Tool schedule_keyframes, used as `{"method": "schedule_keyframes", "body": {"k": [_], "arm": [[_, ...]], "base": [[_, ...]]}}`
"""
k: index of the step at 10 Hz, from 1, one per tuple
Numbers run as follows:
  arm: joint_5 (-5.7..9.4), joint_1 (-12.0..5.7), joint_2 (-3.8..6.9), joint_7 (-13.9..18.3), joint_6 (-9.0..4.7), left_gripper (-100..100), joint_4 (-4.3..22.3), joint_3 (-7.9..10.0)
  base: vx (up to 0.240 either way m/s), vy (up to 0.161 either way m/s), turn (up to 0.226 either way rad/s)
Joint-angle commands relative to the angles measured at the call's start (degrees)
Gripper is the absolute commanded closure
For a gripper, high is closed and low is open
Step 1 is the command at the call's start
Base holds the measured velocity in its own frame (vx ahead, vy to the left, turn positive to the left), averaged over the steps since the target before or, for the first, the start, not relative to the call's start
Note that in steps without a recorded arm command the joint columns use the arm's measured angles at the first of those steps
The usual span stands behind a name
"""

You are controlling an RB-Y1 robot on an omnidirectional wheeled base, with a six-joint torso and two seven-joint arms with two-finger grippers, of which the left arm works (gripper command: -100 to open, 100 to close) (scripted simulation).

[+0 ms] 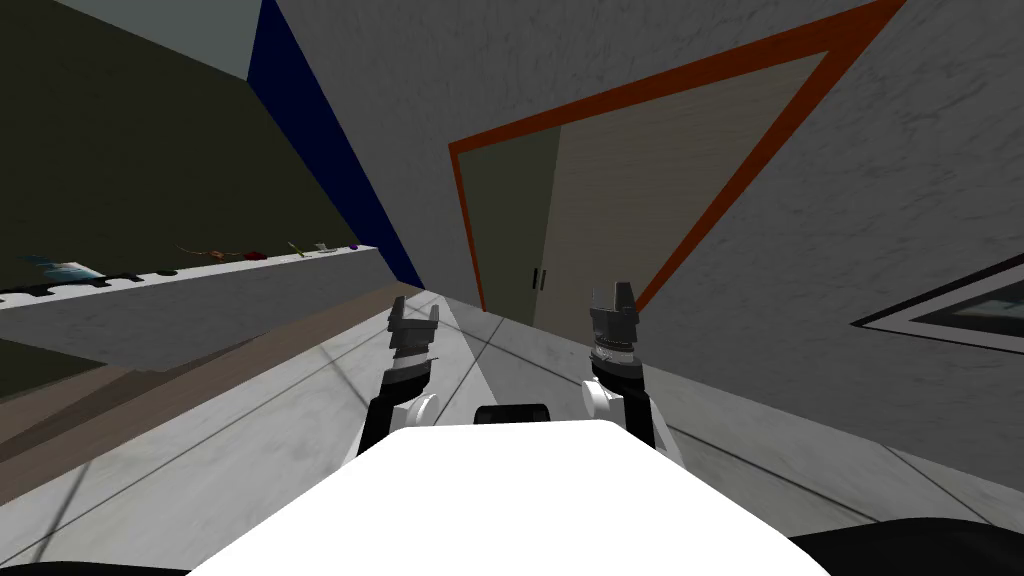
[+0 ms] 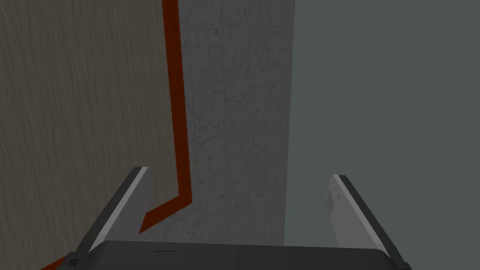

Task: Pull the door open

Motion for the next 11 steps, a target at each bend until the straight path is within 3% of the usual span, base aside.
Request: {"method": "schedule_keyframes", "body": {"k": [1, 3, 11], "arm": [[0.55, -0.81, 0.46, 1.7, -0.52, -100, 2.2, 0.01], [1.01, -1.47, 0.79, 3.0, -0.94, -100, 3.9, 0.01], [4.22, -6.17, 2.77, 12.6, -3.92, -100, 16.3, 0.04]], "base": [[0.049, -0.025, -0.106], [0.093, -0.016, -0.092], [0.093, -0.016, -0.116]]}}
